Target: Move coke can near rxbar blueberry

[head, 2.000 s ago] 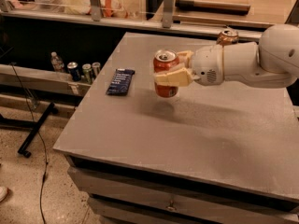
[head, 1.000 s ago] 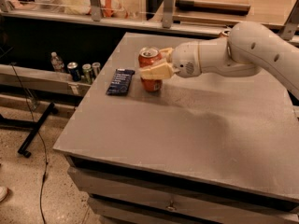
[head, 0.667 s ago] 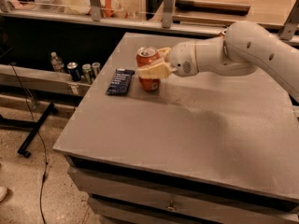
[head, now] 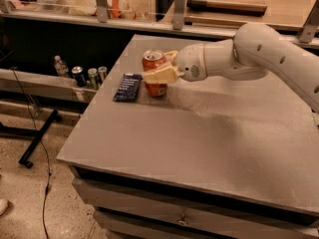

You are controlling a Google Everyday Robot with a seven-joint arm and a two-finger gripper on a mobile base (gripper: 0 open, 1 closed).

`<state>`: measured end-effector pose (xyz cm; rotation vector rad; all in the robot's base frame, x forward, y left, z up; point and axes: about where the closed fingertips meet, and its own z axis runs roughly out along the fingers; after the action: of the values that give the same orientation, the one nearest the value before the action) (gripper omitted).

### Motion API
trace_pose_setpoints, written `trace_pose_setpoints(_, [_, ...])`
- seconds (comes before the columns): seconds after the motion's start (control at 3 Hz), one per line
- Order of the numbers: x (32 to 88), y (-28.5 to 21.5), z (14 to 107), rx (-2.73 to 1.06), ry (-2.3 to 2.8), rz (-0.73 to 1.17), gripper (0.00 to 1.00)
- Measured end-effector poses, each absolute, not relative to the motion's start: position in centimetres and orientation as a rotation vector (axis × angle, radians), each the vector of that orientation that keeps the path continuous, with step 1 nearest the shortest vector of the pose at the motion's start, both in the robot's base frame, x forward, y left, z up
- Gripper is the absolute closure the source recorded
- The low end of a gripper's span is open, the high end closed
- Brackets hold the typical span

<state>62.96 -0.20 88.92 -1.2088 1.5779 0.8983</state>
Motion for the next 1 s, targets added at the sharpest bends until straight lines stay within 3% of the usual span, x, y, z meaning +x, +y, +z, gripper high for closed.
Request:
trace_pose_setpoints(0.67, [63.12,0.14,88.87,-1.208,1.576,0.907,0.12])
trace_pose_setpoints(1.0, [63.08,0.22,88.69,-1.207,1.572,0.914,0.0])
